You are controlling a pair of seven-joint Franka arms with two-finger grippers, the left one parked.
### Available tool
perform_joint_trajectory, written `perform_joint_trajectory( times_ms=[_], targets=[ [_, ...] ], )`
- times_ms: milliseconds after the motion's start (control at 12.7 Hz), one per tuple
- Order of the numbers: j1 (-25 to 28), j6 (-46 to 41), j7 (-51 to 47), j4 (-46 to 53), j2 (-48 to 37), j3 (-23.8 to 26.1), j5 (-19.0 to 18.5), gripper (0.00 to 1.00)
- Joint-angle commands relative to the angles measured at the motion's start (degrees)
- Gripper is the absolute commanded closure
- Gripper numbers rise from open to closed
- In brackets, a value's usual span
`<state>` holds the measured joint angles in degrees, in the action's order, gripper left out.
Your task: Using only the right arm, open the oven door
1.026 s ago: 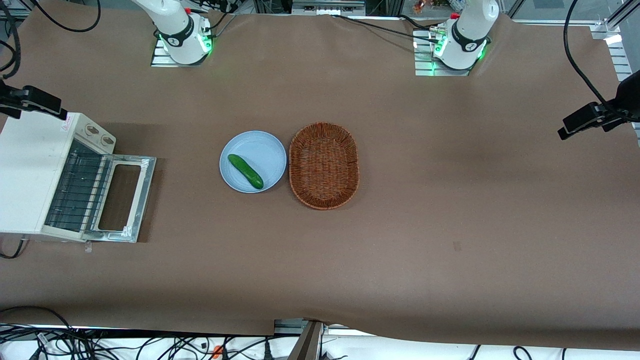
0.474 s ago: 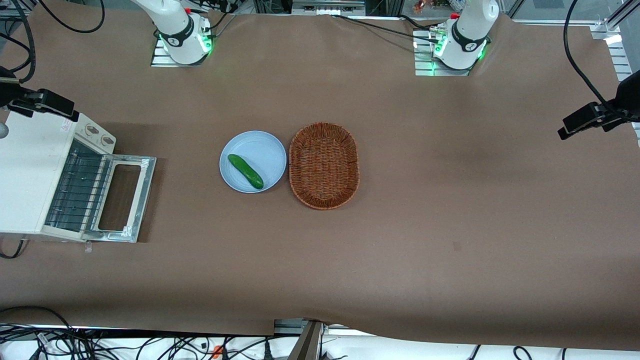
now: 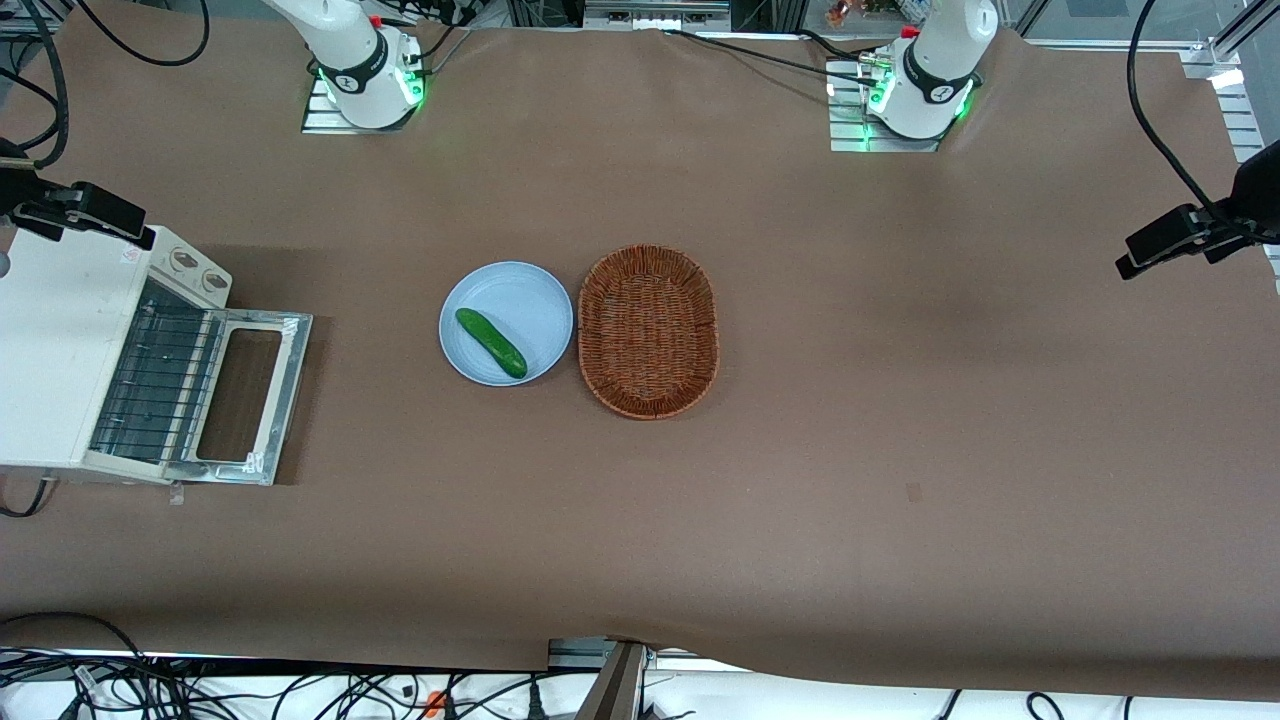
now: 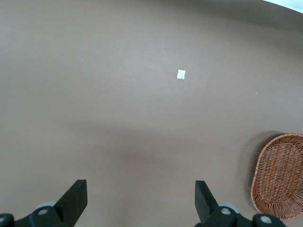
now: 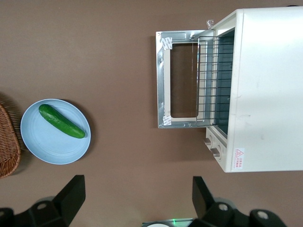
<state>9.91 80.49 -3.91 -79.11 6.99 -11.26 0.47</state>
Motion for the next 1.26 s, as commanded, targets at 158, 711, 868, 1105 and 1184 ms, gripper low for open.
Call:
perform_joint_trajectory(
  times_ms=[158,711,868,1105,1184],
  targets=[
    [-5.5,0.0,-0.8,-1.5,-1.5,4.0,0.4,0.00],
    [-6.7,0.0,1.3,-1.5,-1.3,5.0,1.5,0.00],
    [-6.7,-0.1,5.0,-1.4,-1.3,4.9,1.4,0.00],
    [-6.6,-0.1,4.9,-1.3,-1.3,5.1,1.1,0.00],
    [-6.6,-0.1,5.0,-1.3,-1.3,5.2,1.2,0.00]
  ],
)
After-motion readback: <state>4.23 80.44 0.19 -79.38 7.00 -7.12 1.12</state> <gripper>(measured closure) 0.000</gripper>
